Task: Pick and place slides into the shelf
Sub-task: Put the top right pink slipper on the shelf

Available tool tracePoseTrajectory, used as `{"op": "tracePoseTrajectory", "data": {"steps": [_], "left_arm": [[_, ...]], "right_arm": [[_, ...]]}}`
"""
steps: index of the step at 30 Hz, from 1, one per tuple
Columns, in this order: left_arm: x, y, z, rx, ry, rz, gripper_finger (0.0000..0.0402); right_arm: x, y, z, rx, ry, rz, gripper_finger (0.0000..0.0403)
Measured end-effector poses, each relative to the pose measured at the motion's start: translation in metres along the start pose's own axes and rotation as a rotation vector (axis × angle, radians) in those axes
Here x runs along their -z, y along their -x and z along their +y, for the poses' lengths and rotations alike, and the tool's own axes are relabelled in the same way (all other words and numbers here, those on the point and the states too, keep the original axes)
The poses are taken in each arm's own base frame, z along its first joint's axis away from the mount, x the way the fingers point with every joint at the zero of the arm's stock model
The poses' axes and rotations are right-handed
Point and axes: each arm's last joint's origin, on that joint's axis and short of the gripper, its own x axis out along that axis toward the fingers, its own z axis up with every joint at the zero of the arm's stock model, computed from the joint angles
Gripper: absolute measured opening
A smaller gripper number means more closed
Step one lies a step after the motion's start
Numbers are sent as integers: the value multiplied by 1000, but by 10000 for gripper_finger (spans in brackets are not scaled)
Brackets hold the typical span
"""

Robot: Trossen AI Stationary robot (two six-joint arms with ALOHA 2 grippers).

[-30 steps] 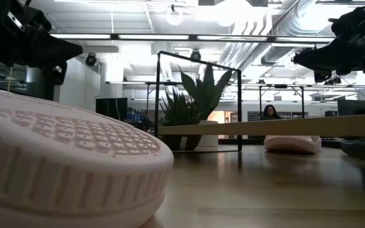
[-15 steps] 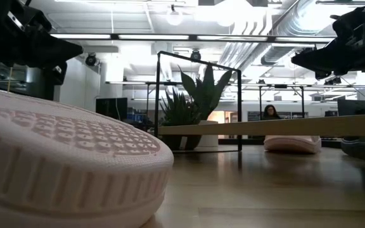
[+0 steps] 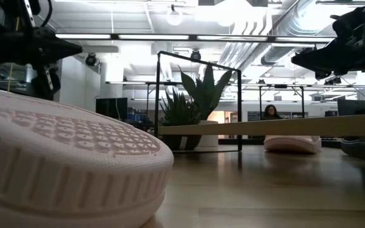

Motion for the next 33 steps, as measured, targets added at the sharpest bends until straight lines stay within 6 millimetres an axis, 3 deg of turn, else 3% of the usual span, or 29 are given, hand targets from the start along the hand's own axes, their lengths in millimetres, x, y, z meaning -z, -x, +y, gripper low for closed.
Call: {"op": "tracePoseTrajectory", "data": {"steps": [6,13,15,21,26,31,33], "left_arm": [[0,0,0,-1,86,-4,1],[0,0,0,-3,78,-7,1],[0,0,0,-6,77,-13,1],[-1,0,0,-7,75,-16,1],[-1,0,0,-8,67,-16,1],[-1,0,0,-7,67,-16,1],[-1,0,0,-7,67,-15,1]], "right_arm": [[0,0,1,-23,-232,1,0],[-5,0,0,-43,-885,-44,0],[-5,0,0,-26,-1001,-48,0],[-4,0,-4,107,-1150,-112,0],[-5,1,-7,167,-1161,-161,0],[-15,2,-8,113,-1266,-266,0],[-25,4,-8,50,-1233,-357,0]]}}
